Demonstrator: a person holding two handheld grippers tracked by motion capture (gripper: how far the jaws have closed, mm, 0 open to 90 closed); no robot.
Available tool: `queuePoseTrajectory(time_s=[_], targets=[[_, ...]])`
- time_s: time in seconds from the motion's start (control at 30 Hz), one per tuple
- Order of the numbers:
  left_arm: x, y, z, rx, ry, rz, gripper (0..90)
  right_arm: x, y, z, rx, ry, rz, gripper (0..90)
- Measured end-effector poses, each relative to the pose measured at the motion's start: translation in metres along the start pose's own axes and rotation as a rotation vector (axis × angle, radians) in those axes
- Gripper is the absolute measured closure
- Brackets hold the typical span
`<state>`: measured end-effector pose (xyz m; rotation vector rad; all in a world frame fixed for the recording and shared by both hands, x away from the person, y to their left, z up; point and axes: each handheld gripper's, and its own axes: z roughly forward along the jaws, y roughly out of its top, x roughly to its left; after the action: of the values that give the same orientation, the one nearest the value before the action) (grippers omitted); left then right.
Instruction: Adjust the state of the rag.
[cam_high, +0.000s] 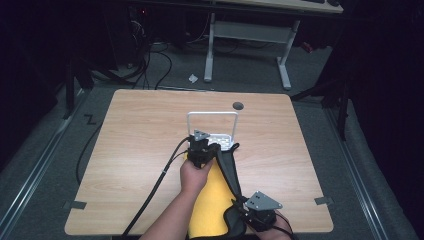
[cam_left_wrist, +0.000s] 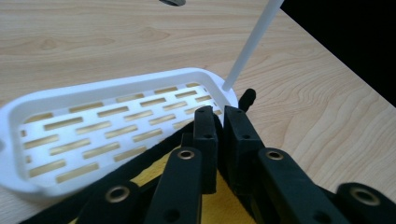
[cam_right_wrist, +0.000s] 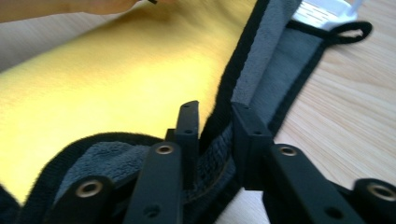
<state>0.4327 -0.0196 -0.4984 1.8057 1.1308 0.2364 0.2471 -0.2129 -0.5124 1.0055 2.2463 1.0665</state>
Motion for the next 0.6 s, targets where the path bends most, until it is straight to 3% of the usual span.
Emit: queuePoseTrajectory(time_s=[0.07, 0.27, 0.6], targets=[[-0.002, 0.0, 0.003, -0.011, -0.017, -0.017, 77.5, -0.003, 0.0, -0.001, -0.002, -0.003, 0.021, 68.4], [-0.011, 0.002, 0.007, -0.029, -0.055, -0.009, 60.8, -0.008, 0.002, -0.008, -0.033, -0.035, 0.038, 64.1], [-0.01, -0.001, 0.0, -0.015, -0.066, 0.024, 55.3, -0.012, 0.001, -0.005, -0.033, -0.04, 0.039, 63.6]])
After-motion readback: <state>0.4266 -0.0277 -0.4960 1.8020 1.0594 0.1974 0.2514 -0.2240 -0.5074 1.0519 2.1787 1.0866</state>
